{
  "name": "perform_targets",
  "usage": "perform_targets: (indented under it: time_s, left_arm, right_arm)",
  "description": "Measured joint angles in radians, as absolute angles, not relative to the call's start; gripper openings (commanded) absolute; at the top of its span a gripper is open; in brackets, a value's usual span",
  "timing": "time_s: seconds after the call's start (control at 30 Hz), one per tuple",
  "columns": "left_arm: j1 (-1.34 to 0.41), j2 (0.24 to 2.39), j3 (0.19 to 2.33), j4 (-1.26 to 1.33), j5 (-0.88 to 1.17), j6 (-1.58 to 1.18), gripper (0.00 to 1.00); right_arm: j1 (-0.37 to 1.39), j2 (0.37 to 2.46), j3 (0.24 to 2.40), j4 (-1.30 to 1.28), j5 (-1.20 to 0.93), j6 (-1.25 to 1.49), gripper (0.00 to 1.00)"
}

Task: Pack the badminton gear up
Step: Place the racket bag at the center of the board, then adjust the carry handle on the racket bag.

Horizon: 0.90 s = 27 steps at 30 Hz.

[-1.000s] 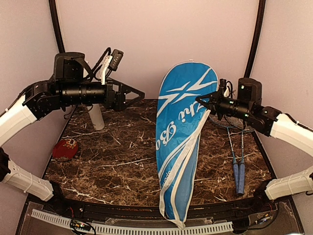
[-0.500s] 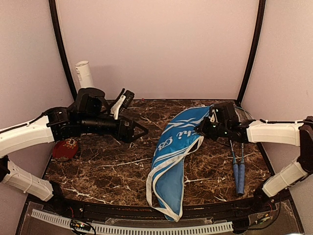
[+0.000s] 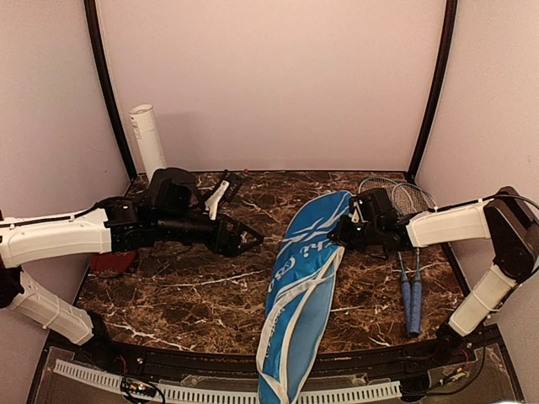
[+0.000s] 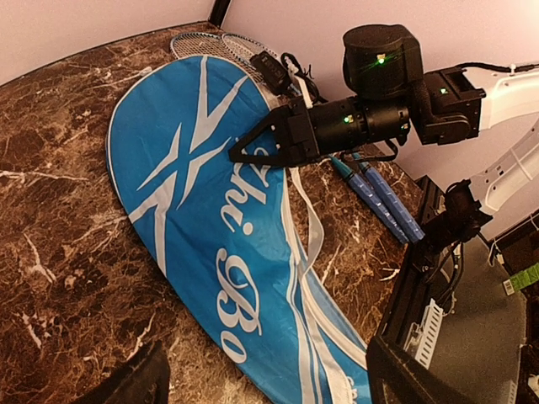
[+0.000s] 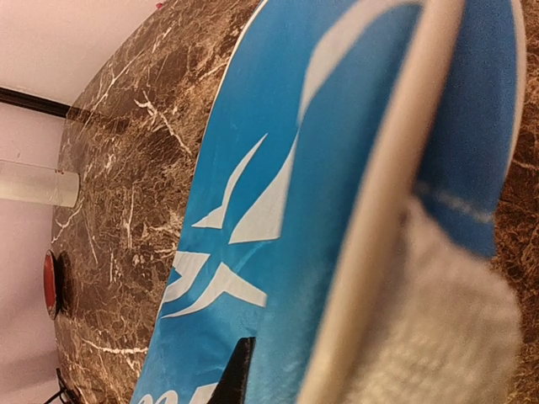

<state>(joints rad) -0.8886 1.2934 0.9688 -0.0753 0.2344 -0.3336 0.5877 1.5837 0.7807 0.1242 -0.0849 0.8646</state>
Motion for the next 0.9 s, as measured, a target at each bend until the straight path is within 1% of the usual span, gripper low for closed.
perform_targets:
  time_s: [0.07, 0.1, 0.13, 0.17, 0.23, 0.33, 0.5, 0.7, 0.8, 0.9]
  left_arm:
    - [-0.897, 1.332, 0.969, -0.056, 0.239, -0.337, 0.82]
    - [-0.902, 1.354, 0.969, -0.047, 0.239, -0.339, 0.82]
    - [-0.909, 1.372, 0.969, -0.041, 0.237, -0.340, 0.82]
    - [-0.922, 1.395, 0.971, -0.038, 0.229, -0.340, 0.82]
    - [-0.959, 1.447, 0.985, -0.039, 0.211, -0.339, 0.82]
    - [-1.023, 1.526, 1.028, -0.049, 0.171, -0.332, 0.82]
    - [-1.088, 1.602, 1.085, -0.050, 0.132, -0.326, 0.82]
    - [-1.124, 1.688, 1.159, -0.041, 0.100, -0.326, 0.82]
    - [-1.144, 1.758, 1.214, -0.051, 0.068, -0.324, 0.81]
    - [-1.164, 1.808, 1.244, -0.060, 0.043, -0.322, 0.81]
  right_arm:
    - [0.584, 1.584, 0.781, 0.129, -0.086, 0.864, 0.08]
    - [0.583, 1.584, 0.781, 0.129, -0.086, 0.864, 0.40]
    - [0.582, 1.584, 0.781, 0.128, -0.087, 0.864, 0.69]
    - [0.580, 1.583, 0.781, 0.126, -0.083, 0.859, 0.76]
    - [0.574, 1.580, 0.781, 0.119, -0.060, 0.839, 0.86]
    - [0.559, 1.562, 0.780, 0.089, -0.020, 0.809, 0.91]
    - [0.517, 1.482, 0.762, 0.035, 0.035, 0.781, 0.93]
    - [0.484, 1.338, 0.716, -0.017, 0.065, 0.749, 0.93]
    - [0.484, 1.276, 0.701, -0.033, 0.064, 0.732, 0.89]
    - [0.483, 1.213, 0.678, -0.047, 0.049, 0.711, 0.76]
